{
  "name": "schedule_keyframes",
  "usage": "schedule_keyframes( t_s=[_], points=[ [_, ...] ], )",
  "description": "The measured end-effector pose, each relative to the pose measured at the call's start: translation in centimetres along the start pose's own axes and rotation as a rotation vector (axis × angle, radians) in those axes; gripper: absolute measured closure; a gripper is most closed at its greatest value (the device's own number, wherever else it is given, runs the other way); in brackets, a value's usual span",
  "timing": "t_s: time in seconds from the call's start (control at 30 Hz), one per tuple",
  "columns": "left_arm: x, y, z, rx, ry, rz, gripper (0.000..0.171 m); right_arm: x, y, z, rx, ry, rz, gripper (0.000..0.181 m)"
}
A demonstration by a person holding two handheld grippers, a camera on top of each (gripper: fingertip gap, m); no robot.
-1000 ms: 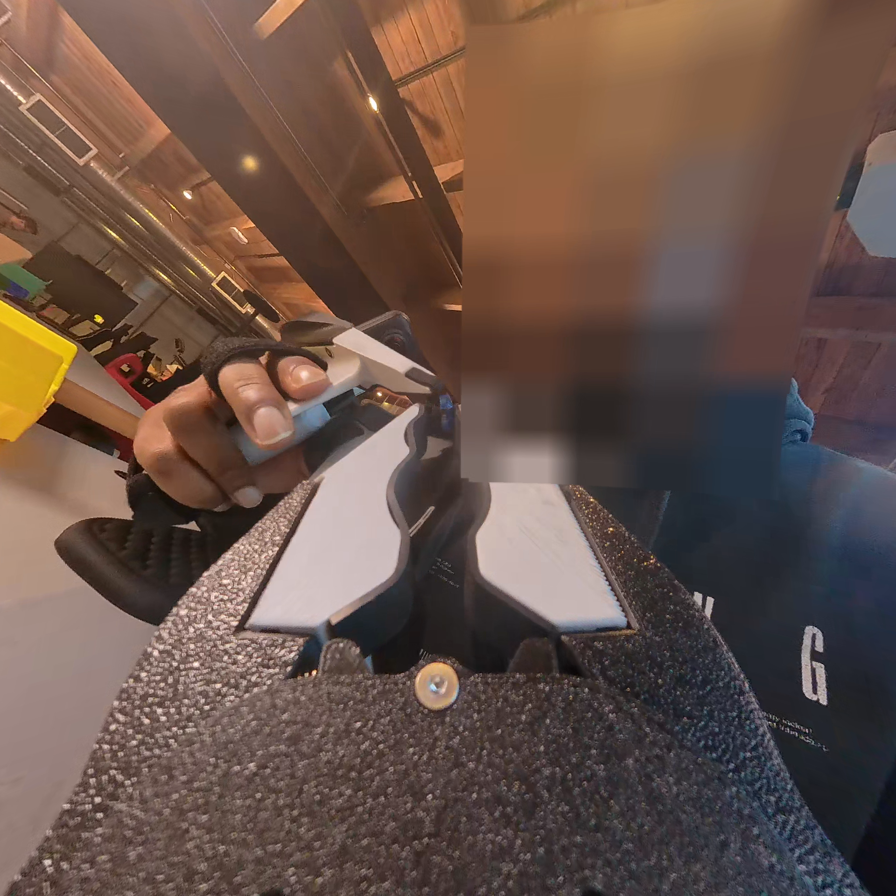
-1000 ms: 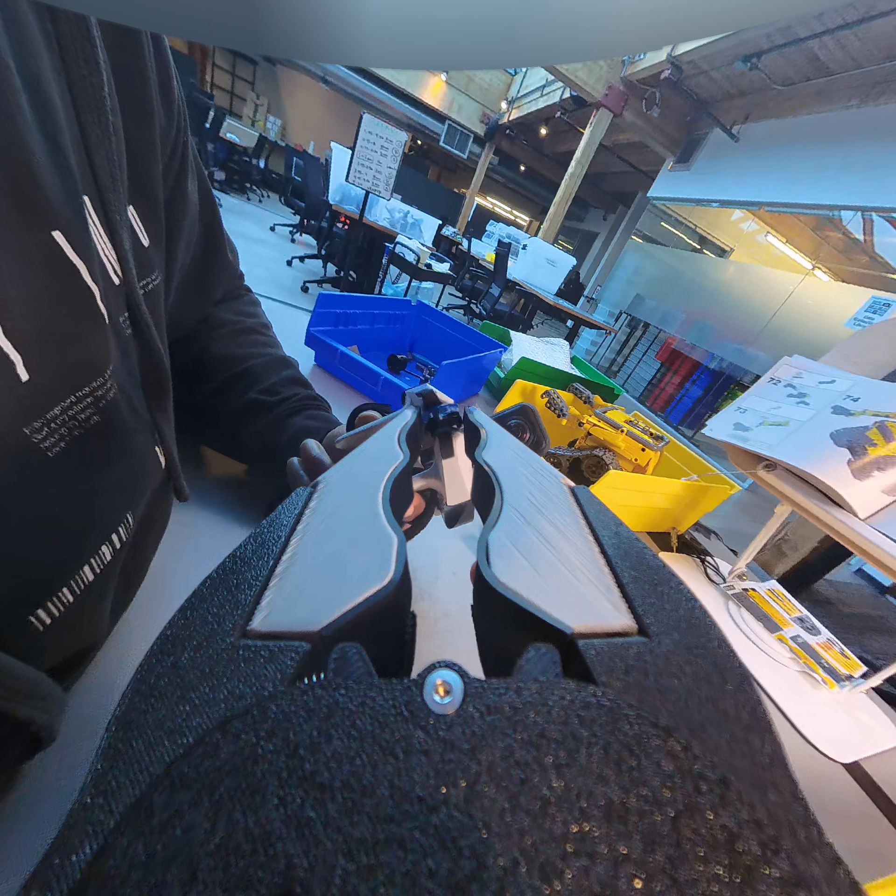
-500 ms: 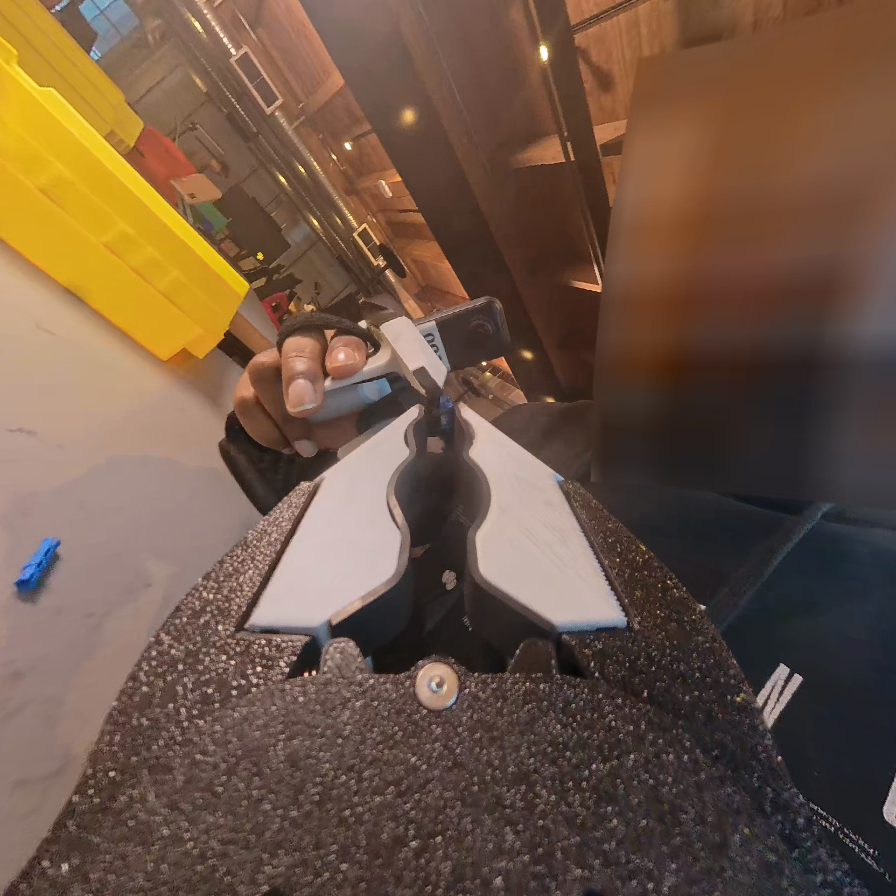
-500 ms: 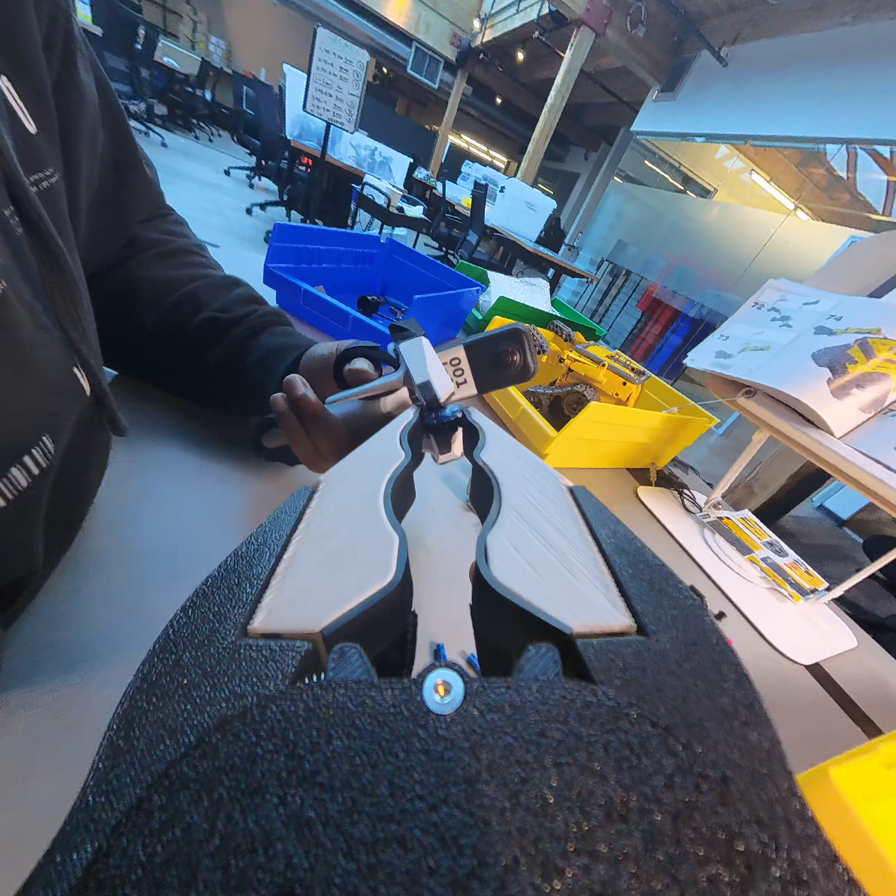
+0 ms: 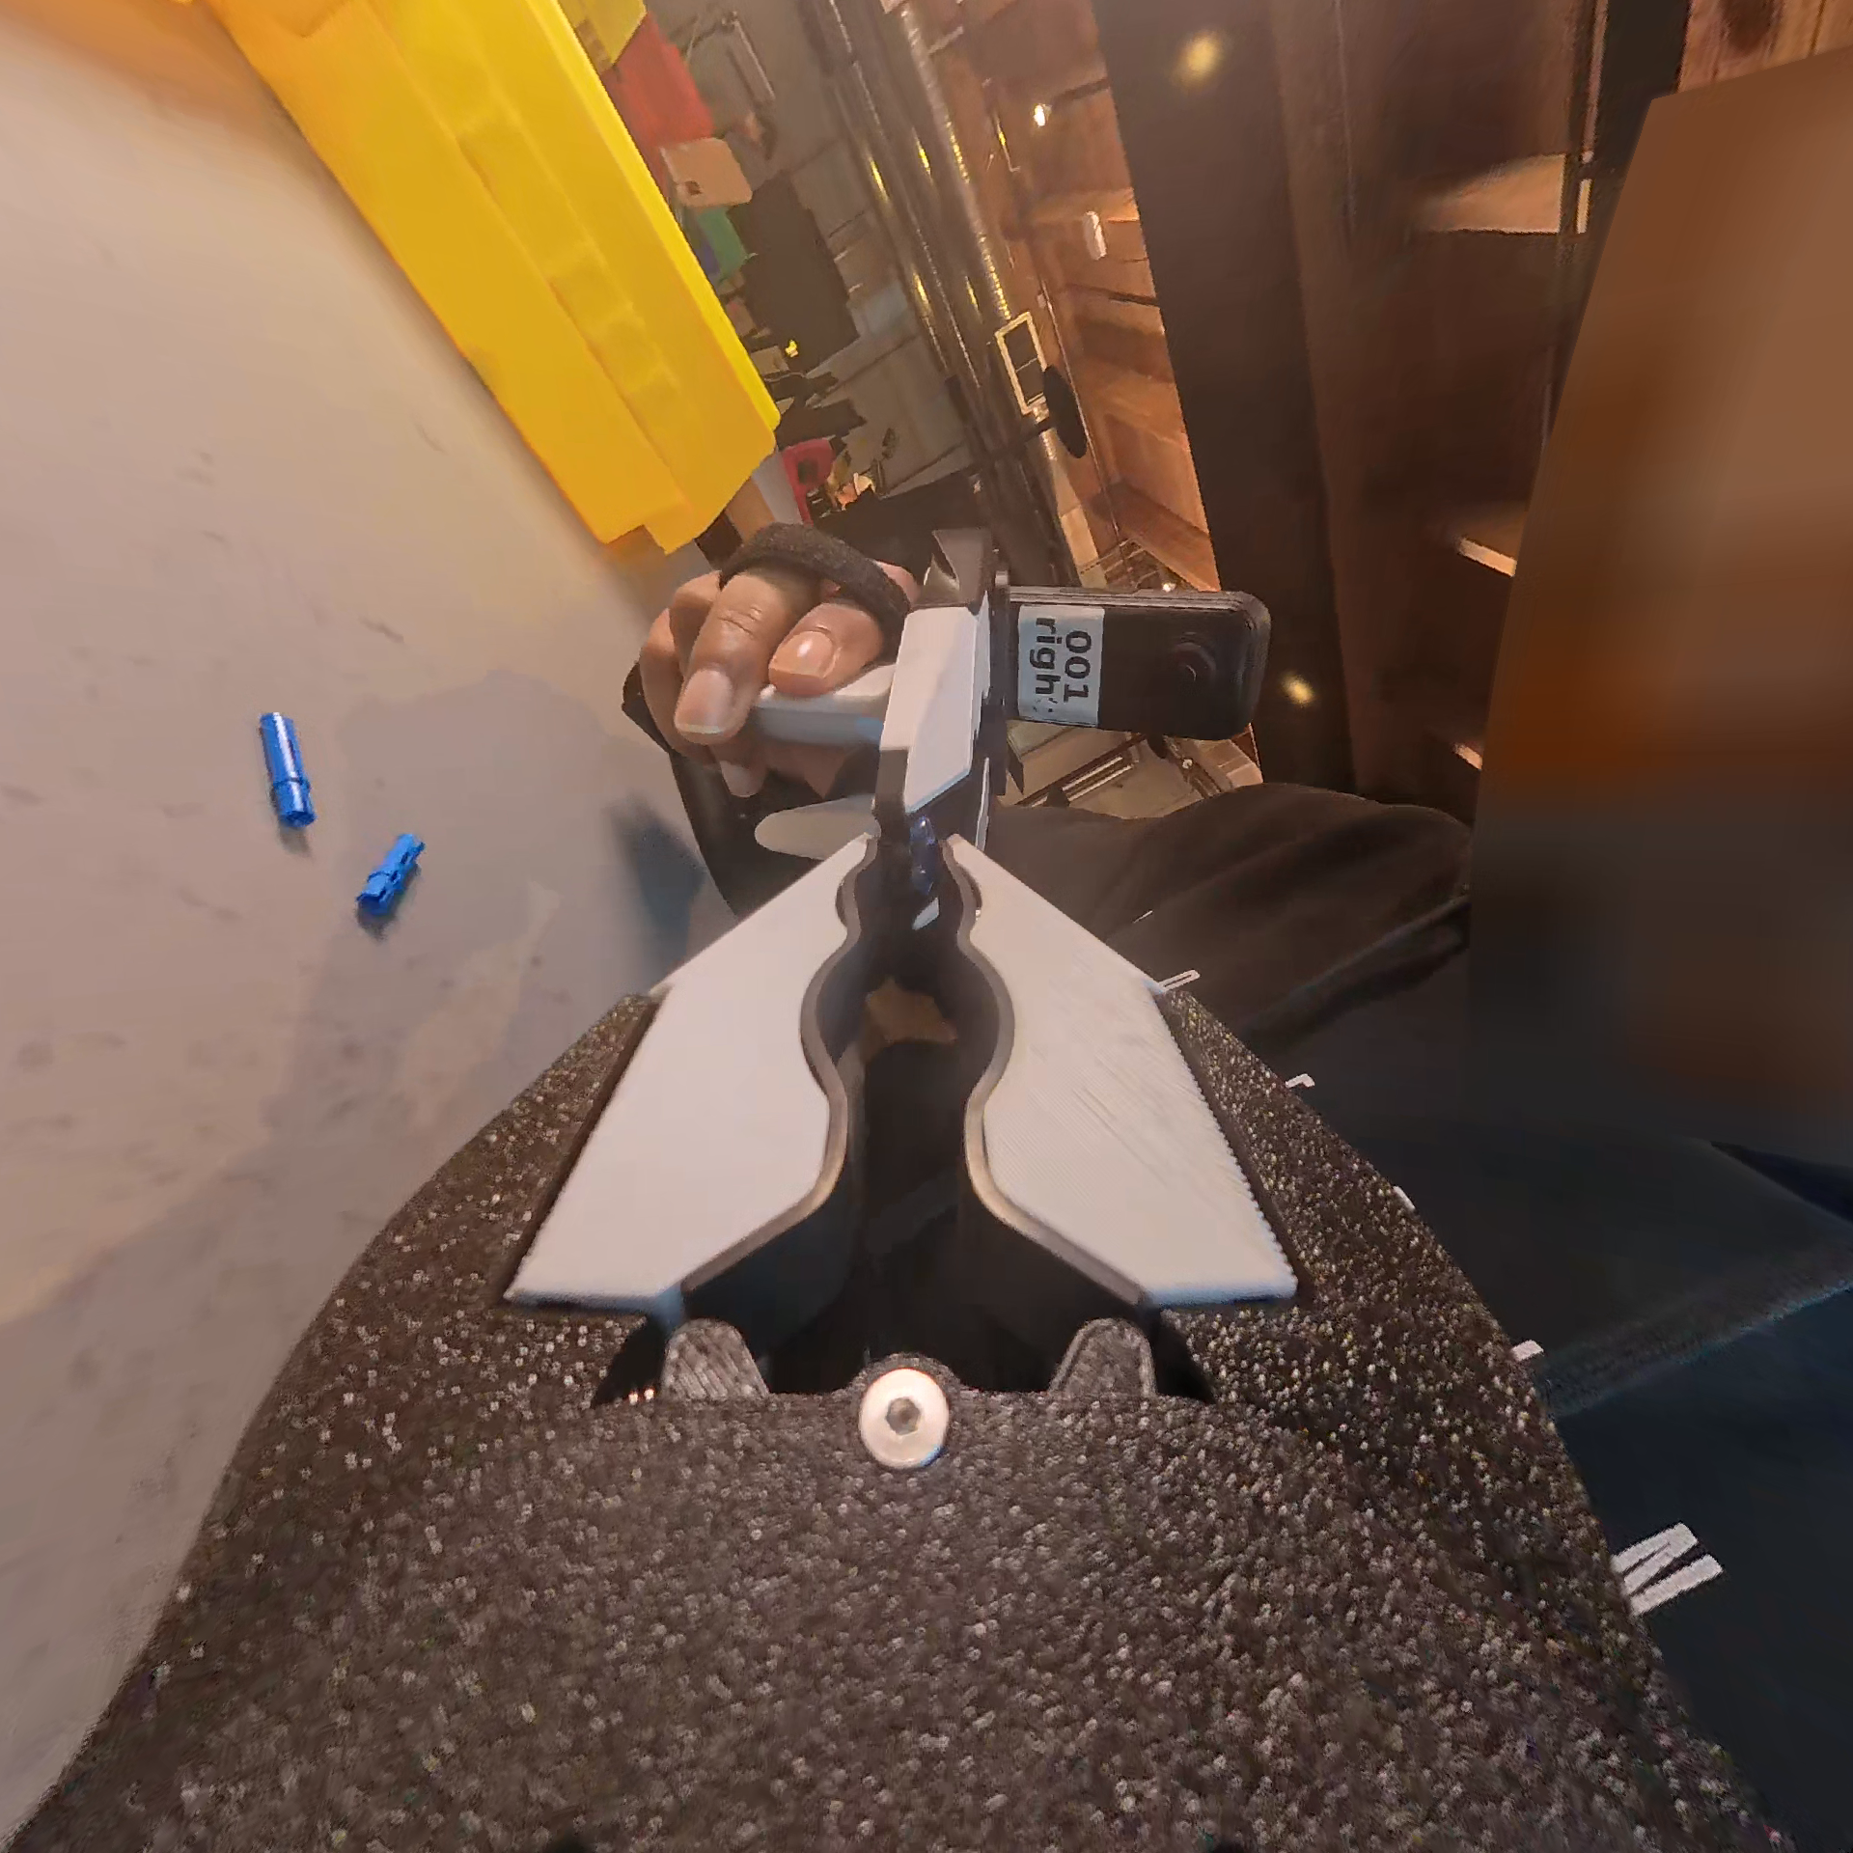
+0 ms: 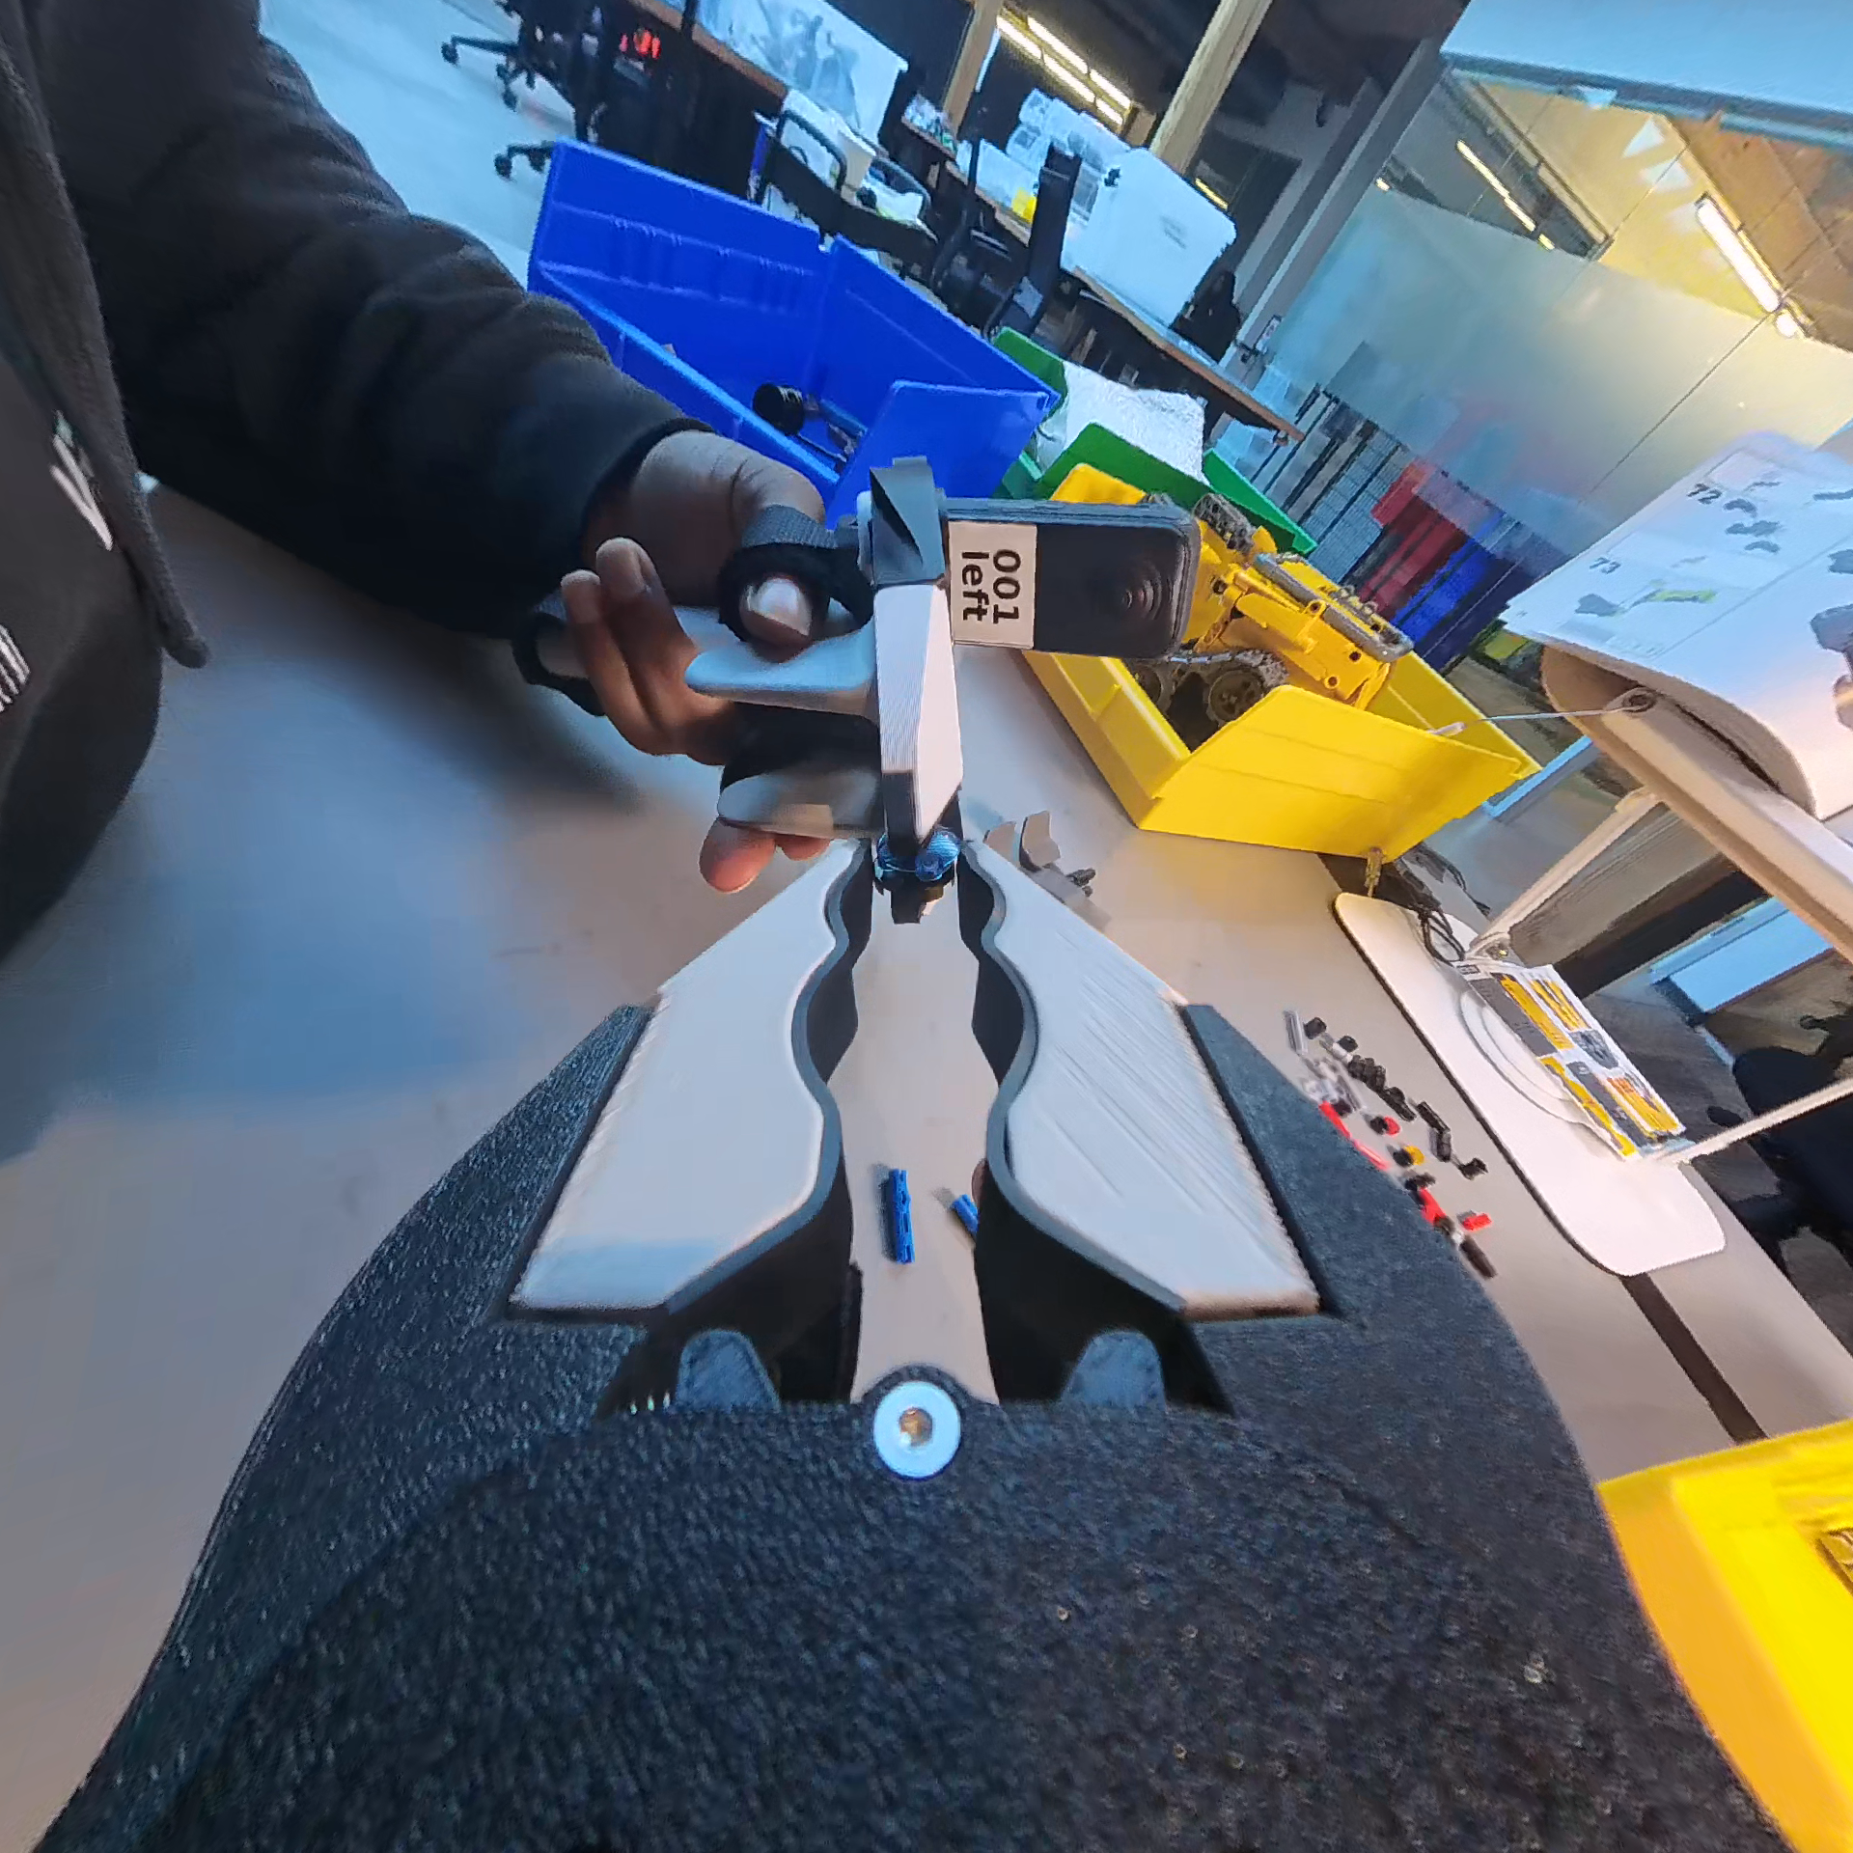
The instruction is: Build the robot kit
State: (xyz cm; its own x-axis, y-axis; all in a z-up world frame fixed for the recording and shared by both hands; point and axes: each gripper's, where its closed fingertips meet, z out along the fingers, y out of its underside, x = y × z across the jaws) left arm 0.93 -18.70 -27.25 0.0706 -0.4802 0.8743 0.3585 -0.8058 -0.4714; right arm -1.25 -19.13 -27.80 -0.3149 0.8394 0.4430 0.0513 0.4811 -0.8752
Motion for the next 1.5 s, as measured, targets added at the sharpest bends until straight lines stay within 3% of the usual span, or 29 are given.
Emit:
schedule_keyframes(
  t_s=[1.5],
  points=[
    [-2.4,0.6,-0.2,-0.006,-0.025,-0.111,0.162,-0.5,2.0,0.1,-0.036,-0.072,0.109,0.166]
  ],
)
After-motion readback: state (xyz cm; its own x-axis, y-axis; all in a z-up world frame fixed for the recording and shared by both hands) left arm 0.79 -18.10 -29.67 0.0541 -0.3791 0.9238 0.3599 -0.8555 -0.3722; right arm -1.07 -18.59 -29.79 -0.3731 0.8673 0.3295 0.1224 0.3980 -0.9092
